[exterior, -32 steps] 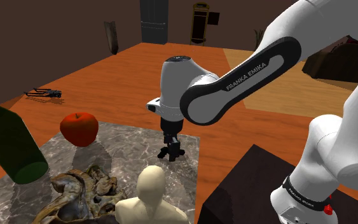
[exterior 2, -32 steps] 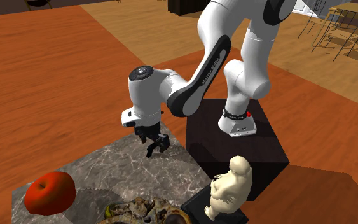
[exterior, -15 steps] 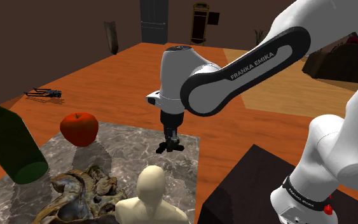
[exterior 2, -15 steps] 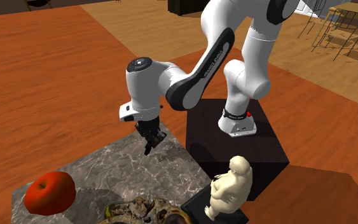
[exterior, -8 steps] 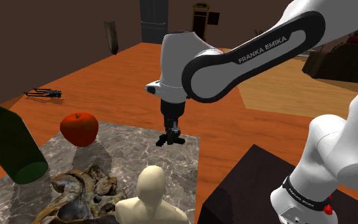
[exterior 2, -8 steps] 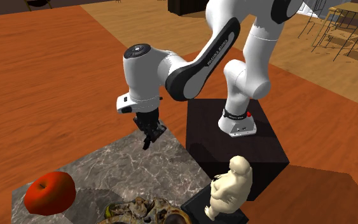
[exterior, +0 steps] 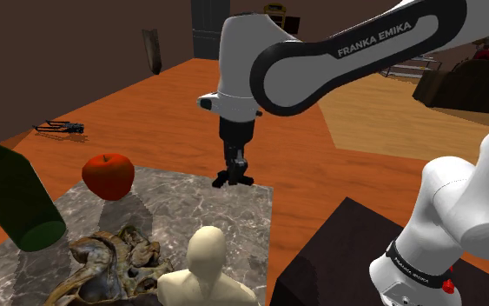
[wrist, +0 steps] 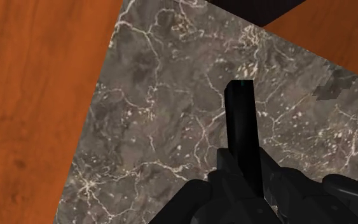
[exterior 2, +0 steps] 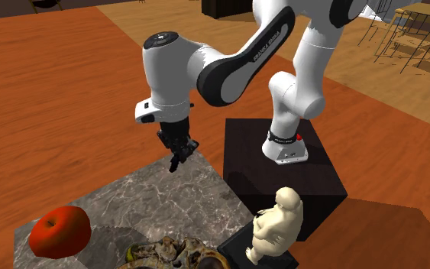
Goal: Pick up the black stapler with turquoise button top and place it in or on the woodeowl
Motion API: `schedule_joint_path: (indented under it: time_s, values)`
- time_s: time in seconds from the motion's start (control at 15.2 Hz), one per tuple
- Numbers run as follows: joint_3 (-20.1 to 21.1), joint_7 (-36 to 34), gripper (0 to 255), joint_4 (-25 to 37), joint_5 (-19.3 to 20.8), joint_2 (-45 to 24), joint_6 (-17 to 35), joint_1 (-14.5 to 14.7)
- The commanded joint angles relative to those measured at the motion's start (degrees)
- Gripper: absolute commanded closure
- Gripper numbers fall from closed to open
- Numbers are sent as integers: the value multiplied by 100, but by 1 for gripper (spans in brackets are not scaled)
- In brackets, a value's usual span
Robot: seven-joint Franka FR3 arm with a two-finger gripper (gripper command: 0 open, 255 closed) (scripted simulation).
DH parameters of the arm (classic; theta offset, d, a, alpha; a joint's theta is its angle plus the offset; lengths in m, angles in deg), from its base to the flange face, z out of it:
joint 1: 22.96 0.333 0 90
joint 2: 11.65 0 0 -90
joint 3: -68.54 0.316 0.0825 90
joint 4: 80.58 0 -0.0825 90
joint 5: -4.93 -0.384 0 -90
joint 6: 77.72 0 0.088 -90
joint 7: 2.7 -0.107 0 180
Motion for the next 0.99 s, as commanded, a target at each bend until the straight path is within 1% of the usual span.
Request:
schedule_joint_path:
  time_s: [0.0,0.66,0.92]
  values:
    - [-7,3,255,98,-2,52,-153,-3]
    - [-30,-12,255,709,0,215,-925,-12]
    - [270,-534,255,1319,69,-340,-962,176]
